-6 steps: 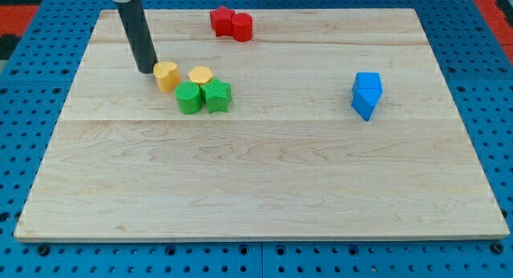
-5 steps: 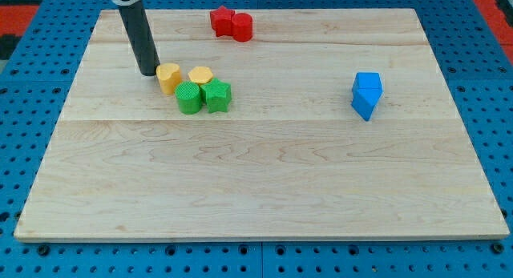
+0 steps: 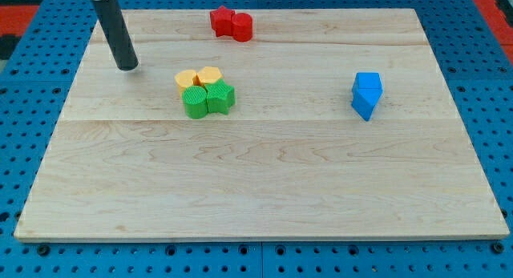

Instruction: Place the arm on top of the blue cube

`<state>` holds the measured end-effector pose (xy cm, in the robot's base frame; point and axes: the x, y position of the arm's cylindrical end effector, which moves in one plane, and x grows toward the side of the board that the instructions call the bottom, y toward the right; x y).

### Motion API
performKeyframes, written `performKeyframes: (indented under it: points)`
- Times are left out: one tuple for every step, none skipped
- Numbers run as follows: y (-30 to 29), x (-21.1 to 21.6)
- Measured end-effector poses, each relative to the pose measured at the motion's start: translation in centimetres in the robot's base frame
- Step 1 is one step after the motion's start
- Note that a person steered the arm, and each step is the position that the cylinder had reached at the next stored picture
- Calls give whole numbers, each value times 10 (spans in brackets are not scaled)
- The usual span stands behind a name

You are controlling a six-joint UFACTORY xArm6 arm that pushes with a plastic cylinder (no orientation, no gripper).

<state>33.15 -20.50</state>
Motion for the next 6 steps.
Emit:
performKeyframes:
  points:
    - [77, 0]
    - [163, 0]
    - [262, 0]
    - [346, -4]
    - [409, 16]
    - [423, 44]
